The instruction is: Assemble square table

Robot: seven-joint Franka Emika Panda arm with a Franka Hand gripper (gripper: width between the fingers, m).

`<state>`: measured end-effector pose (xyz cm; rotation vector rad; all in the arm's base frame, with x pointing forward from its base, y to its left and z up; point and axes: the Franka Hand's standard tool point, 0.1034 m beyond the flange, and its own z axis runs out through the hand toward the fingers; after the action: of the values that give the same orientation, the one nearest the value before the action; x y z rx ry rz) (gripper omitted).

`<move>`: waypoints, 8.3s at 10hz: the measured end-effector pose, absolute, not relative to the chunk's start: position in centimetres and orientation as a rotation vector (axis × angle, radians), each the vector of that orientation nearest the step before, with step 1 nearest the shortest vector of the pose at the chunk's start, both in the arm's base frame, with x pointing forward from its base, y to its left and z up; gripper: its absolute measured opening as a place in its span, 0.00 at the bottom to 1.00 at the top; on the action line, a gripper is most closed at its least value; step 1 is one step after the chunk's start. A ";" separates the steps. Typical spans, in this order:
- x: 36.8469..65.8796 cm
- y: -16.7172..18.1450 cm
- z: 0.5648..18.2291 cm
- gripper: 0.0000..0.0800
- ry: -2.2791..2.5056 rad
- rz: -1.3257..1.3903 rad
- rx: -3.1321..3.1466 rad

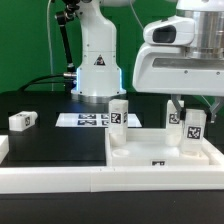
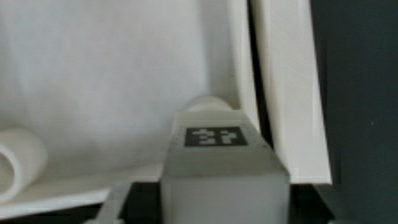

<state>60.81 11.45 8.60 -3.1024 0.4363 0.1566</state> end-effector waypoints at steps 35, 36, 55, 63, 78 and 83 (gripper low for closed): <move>61.2 11.9 7.8 0.36 -0.430 0.049 -3.078; 61.2 11.9 7.8 0.36 -0.316 0.051 -3.093; 61.6 11.5 7.6 0.36 1.780 0.084 -2.541; 61.4 12.8 7.6 0.80 1.310 0.063 -2.811; 61.9 12.1 7.9 0.69 -0.162 0.002 -3.090; 61.9 11.9 7.9 0.36 0.091 0.008 -3.091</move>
Offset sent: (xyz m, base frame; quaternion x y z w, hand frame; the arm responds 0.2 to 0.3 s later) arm -0.0068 0.0000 -0.0034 -0.0145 0.0028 0.1663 0.9860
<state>61.90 11.92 7.92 -3.0915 0.0914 0.0081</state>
